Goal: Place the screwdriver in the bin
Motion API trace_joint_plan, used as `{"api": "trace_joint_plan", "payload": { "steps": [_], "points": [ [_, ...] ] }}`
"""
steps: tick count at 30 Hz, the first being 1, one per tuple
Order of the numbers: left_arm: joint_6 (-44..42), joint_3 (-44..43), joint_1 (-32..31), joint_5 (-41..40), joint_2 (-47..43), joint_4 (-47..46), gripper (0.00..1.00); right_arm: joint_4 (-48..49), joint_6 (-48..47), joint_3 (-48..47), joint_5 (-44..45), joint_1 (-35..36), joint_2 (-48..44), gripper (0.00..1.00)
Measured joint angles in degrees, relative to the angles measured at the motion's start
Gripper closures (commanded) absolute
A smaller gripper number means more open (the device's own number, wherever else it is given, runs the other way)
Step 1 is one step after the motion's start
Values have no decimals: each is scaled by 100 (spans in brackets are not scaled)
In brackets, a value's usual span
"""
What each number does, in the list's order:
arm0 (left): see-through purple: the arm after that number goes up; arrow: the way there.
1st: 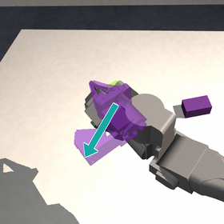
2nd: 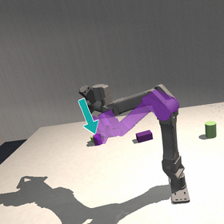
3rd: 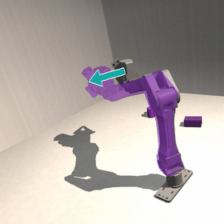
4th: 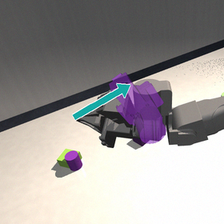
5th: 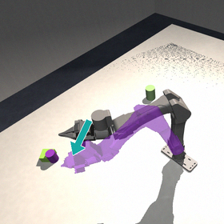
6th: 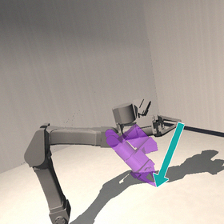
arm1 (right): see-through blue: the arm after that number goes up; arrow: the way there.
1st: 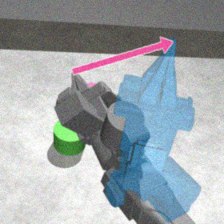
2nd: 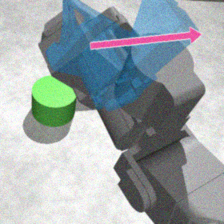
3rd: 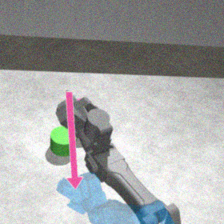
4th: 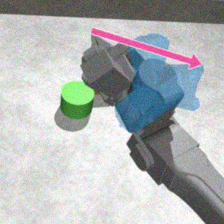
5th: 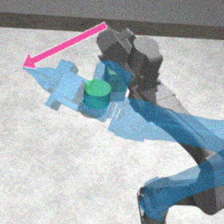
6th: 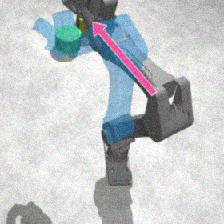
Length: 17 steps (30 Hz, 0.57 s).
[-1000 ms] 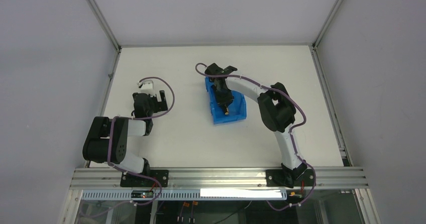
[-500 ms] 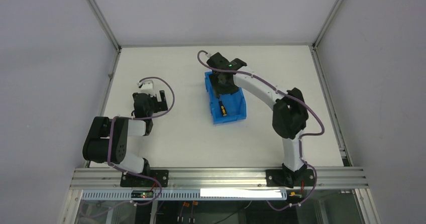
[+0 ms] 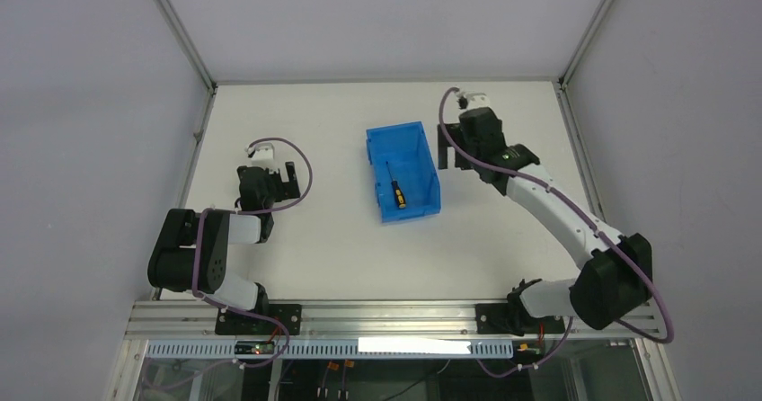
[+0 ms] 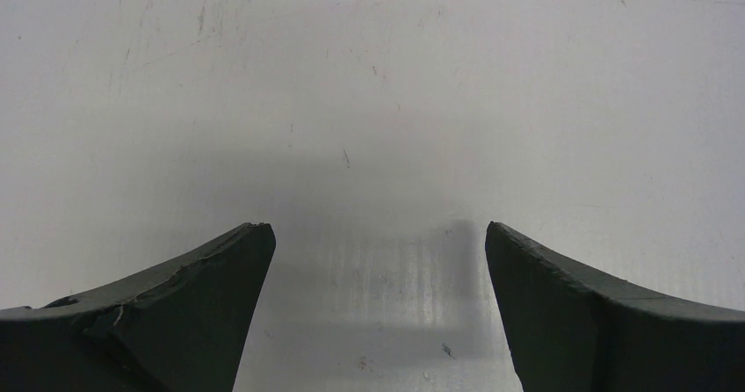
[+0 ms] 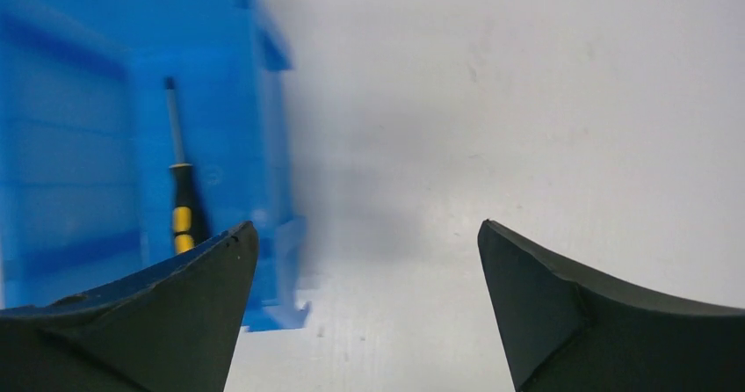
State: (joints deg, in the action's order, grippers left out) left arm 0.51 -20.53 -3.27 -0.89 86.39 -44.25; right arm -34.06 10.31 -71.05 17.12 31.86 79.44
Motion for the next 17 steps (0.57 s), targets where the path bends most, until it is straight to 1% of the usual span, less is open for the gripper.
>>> {"api": "trace_joint_plan", "payload": {
  "steps": [3,8,12,17],
  "points": [
    [0,0,0,0,0,0,0,914,7,1403,20,-667,-638,1],
    [0,0,0,0,0,0,0,2122,116,3097,81,-1292,-1209,1],
    [0,0,0,0,0,0,0,2909,323,3797,369,-1405,-1384,1],
    [0,0,0,0,0,0,0,3587,348,4170,649,-1414,-1486,1]
  ]
}}
